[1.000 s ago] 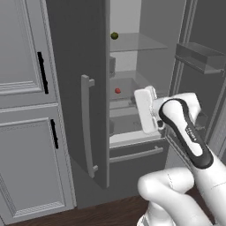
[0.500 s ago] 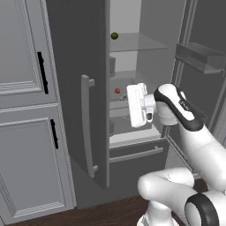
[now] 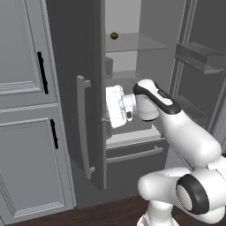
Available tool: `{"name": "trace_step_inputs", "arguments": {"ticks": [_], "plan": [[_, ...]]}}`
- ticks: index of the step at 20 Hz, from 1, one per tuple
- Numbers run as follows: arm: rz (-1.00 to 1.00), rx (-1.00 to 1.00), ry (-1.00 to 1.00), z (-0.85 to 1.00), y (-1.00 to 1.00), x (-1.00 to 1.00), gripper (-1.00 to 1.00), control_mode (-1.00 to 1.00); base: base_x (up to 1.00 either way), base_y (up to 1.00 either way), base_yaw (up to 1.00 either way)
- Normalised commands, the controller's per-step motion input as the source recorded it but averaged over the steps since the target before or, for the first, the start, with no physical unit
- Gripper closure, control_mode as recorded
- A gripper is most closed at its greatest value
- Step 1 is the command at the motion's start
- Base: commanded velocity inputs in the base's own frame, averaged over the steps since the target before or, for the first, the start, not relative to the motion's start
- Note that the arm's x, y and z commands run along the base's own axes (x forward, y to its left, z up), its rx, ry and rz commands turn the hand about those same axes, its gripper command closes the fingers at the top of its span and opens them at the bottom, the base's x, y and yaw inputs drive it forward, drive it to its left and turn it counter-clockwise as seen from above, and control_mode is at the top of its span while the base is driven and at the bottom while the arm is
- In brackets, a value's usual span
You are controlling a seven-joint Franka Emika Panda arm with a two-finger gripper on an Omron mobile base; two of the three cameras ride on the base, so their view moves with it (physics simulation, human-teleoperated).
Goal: Take the strawberry from the fridge and place it on top of the pancake, located on the dining counter.
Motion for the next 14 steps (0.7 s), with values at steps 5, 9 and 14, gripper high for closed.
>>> {"name": "trace_step_inputs", "arguments": {"ticks": [5, 9, 14], "plan": [[0.05, -0.02, 0.1, -0.05, 0.88, -0.09, -1.0, -1.0, 0.0, 0.0, 0.0], [0.0, 0.0, 0.08, -0.15, 0.76, -0.16, -1.0, -1.0, 0.0, 0.0, 0.0], [-0.04, 0.0, 0.0, -0.19, 0.52, -0.23, -1.0, -1.0, 0.0, 0.0, 0.0]]}}
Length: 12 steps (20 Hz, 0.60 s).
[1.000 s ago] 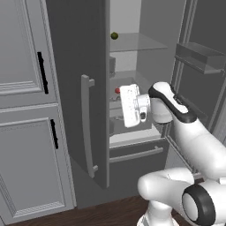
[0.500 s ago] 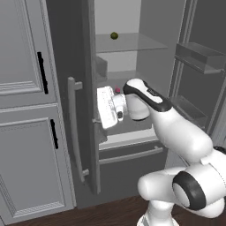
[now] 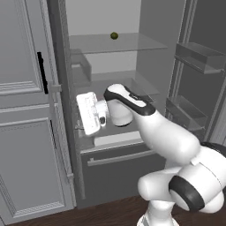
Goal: Take the strawberry from the fridge and place it on top of the pancake, located on the dining counter.
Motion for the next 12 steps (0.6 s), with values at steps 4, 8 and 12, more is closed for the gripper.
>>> {"name": "trace_step_inputs", "arguments": {"ticks": [4, 8, 12], "plan": [[-0.03, 0.0, 0.0, -0.02, 0.25, -0.11, -1.0, -1.0, 0.0, 0.0, 0.0], [-0.05, 0.0, 0.0, 0.0, -0.14, -0.02, -1.0, -1.0, 0.0, 0.0, 0.0], [-0.05, 0.01, 0.11, 0.0, -0.78, 0.07, -1.0, -1.0, 0.0, 0.0, 0.0]]}}
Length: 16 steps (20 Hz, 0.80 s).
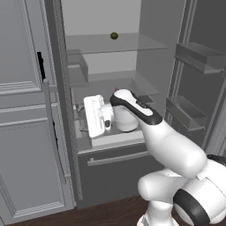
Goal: Take the strawberry from the fridge and place it on top of the pancake, located on the dining counter.
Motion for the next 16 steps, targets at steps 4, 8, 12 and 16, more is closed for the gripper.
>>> {"name": "trace_step_inputs", "arguments": {"ticks": [4, 8, 12, 16], "plan": [[0.0, -0.13, 0.06, -0.18, -0.99, 0.14, -1.0, -1.0, 0.0, 0.0, 0.0], [0.01, -0.35, -0.07, -0.05, -1.0, 0.08, -1.0, -1.0, 0.0, 0.0, 0.0], [0.03, -0.34, -0.04, -0.16, -1.0, 0.27, -1.0, -1.0, 0.0, 0.0, 0.0], [0.12, -0.45, -0.19, -0.21, -1.0, 0.23, -1.0, -1.0, 0.0, 0.0, 0.0]]}}
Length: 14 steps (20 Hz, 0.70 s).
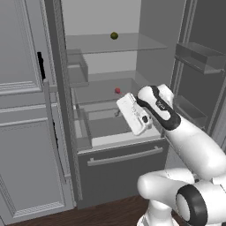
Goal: Take the strawberry from the fridge and place it on top of the pancake, located on the dining counter.
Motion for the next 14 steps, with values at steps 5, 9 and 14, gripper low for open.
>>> {"name": "trace_step_inputs", "arguments": {"ticks": [5, 9, 14], "plan": [[0.28, -0.66, -0.26, -0.28, -0.87, 0.01, -1.0, -1.0, 0.0, 0.0, 0.0], [0.48, -0.69, -0.18, -0.47, -0.83, -0.08, -1.0, -1.0, 0.0, 0.0, 0.0], [0.66, -0.39, -0.23, -0.31, -0.71, -0.41, -1.0, -1.0, 0.0, 0.0, 0.0]]}}
